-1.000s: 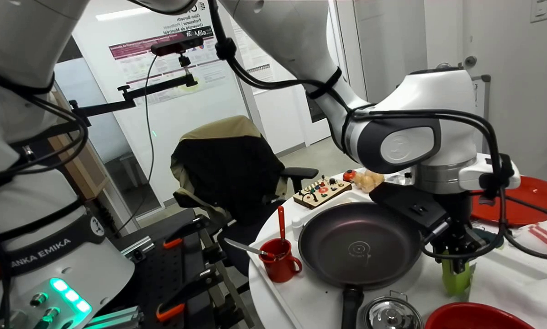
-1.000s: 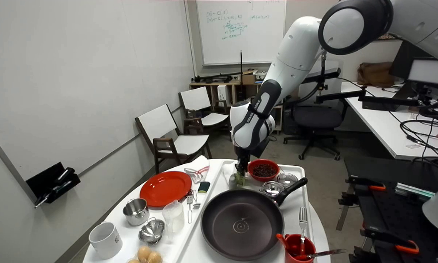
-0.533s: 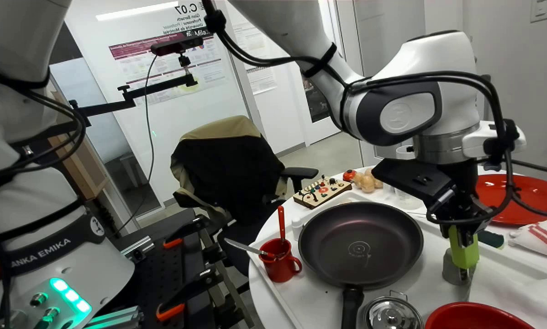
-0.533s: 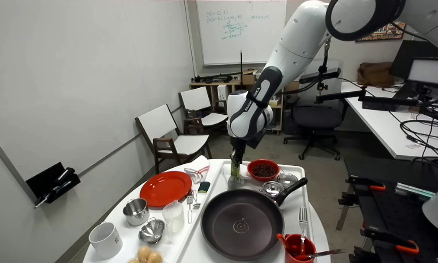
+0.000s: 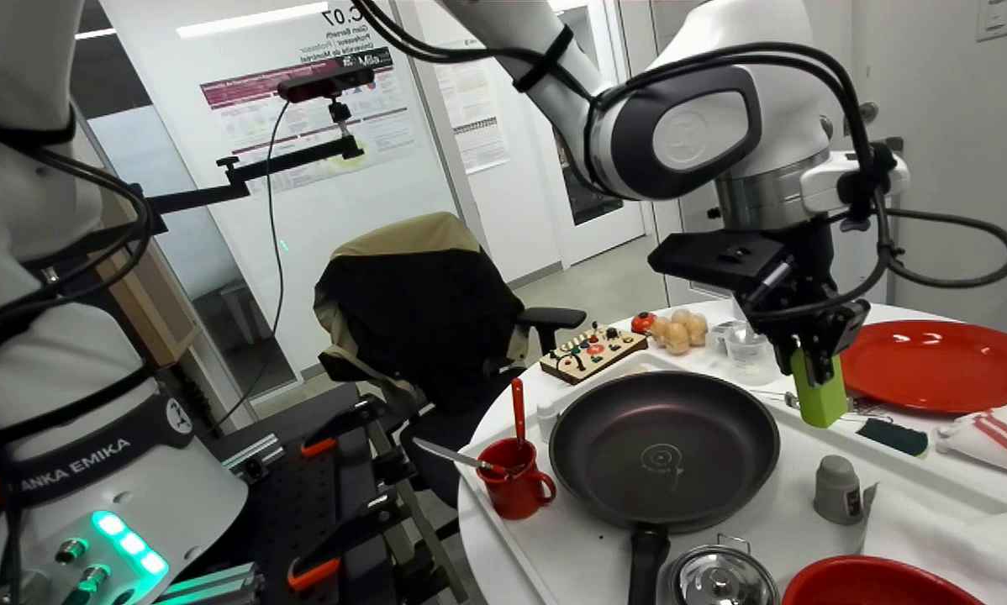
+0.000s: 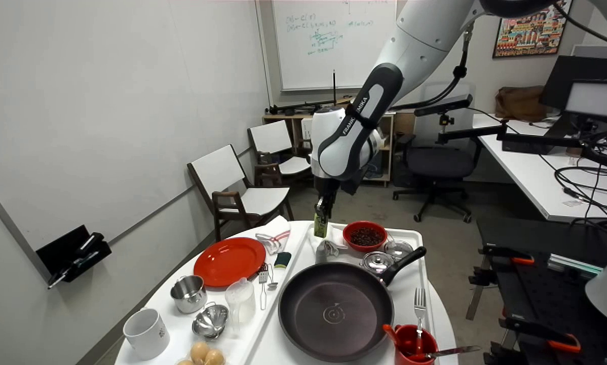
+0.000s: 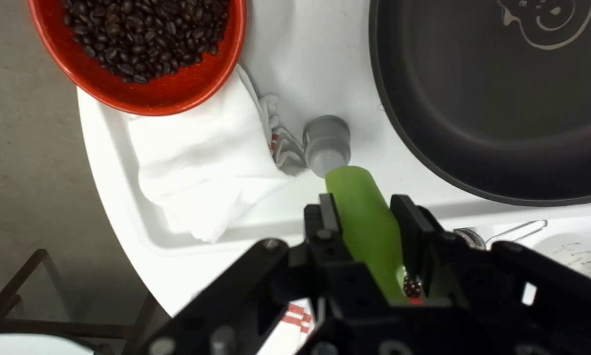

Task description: Move the green bottle to the left

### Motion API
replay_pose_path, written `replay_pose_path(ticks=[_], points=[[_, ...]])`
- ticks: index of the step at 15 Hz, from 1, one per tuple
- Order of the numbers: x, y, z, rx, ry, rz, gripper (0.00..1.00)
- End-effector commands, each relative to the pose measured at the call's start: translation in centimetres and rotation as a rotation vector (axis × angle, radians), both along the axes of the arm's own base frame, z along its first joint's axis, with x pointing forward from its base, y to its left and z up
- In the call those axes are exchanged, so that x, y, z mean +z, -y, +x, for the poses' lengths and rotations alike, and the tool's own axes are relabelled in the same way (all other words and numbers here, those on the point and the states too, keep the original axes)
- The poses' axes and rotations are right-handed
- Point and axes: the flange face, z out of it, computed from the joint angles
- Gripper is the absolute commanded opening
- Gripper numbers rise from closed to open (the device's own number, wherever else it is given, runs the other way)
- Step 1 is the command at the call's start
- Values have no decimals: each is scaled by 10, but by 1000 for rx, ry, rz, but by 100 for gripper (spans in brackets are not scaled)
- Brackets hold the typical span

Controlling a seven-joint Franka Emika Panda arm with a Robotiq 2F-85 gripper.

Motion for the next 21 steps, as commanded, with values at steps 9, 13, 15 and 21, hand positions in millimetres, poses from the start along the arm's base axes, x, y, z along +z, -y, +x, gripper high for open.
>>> replay_pose_path(ticks=[9,13,15,21], points=[[53,-125,-52,305,-16,-66,8],[60,-167,-69,463,-27,-103,8],[64,-185,-76,551,-32,-121,8],[69,-232,-101,808,-45,-149,8]])
